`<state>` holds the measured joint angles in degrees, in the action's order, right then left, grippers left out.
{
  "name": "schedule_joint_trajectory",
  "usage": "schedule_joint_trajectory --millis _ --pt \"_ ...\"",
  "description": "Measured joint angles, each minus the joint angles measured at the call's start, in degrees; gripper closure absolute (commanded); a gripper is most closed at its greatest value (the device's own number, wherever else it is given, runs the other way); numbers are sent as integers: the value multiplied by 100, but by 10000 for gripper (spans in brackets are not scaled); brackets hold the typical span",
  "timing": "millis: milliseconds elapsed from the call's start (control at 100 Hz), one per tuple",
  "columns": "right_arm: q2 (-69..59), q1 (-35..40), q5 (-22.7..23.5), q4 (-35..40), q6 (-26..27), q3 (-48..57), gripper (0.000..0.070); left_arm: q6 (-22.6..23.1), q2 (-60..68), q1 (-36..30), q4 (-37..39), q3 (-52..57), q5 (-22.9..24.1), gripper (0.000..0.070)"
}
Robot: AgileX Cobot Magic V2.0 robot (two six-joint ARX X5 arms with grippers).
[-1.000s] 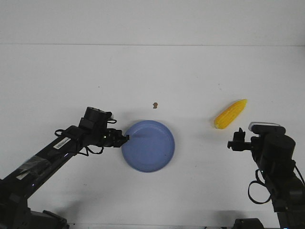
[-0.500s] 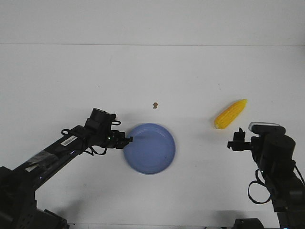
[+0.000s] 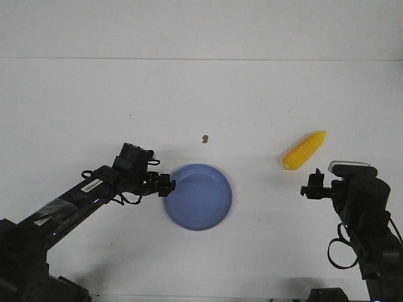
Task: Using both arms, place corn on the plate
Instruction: 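Withdraw the left gripper from the plate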
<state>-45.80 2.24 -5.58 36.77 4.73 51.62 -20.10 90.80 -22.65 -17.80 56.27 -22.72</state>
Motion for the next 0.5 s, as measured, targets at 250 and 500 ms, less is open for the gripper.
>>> schedule_joint_trajectory --millis 250,500 --pt "0 0 2 0 0 0 198 190 -669 177 221 0 195 277" --pt "0 0 2 -39 0 0 198 1075 -2022 826 -140 0 1384 269"
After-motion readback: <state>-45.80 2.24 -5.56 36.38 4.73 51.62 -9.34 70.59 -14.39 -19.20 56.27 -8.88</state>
